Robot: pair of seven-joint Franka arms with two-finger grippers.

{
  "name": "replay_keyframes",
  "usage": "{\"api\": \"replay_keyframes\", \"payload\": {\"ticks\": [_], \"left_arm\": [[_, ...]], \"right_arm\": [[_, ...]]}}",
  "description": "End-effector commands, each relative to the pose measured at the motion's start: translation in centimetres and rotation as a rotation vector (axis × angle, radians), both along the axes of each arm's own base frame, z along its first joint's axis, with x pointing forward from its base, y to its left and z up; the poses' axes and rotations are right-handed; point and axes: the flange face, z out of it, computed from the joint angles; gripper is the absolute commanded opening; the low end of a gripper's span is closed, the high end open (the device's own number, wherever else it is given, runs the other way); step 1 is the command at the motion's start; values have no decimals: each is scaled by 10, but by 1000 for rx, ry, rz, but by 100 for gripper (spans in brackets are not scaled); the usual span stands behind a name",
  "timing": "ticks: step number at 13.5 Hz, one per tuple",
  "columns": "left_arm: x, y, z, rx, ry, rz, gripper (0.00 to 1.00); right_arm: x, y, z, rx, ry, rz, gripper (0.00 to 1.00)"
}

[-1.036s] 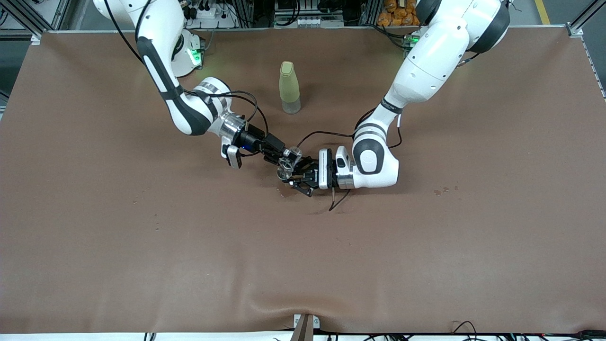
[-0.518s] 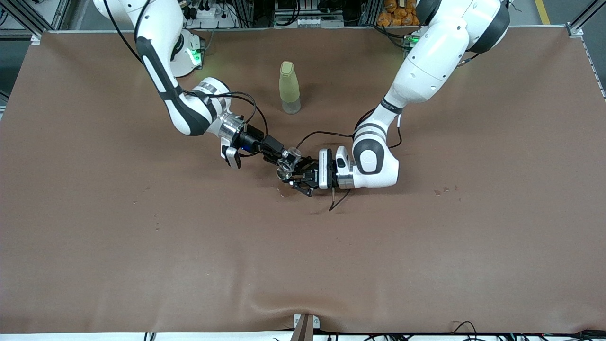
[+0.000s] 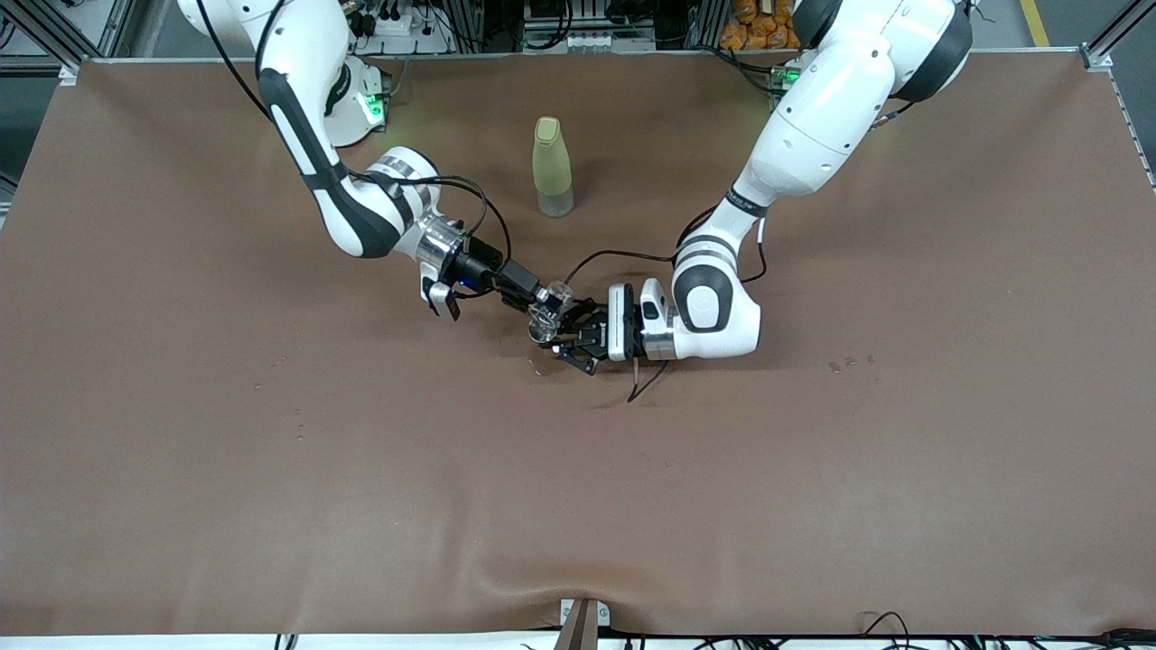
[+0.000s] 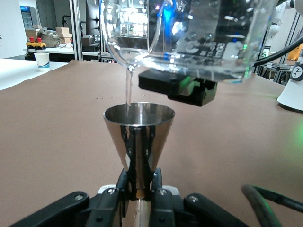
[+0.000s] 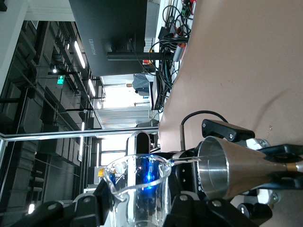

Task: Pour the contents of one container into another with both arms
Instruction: 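Pour the liquid from the glass cup into the jigger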

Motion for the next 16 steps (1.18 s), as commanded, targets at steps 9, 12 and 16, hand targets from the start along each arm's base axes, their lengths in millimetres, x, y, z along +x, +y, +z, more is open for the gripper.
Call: {"api": "replay_keyframes", "payload": {"ticks": [9,12,16], "left_arm": [[4,-3,2,-10,1,24,0],[4,-4,2,-10,0,22,0],[4,-3,2,-10,-1,23,0]], "right_arm": [[-2,1,12,116,104,-121,0],[-3,1,11,132,131,-123,0],[-5,-2,14,159,170,-128,0]]}}
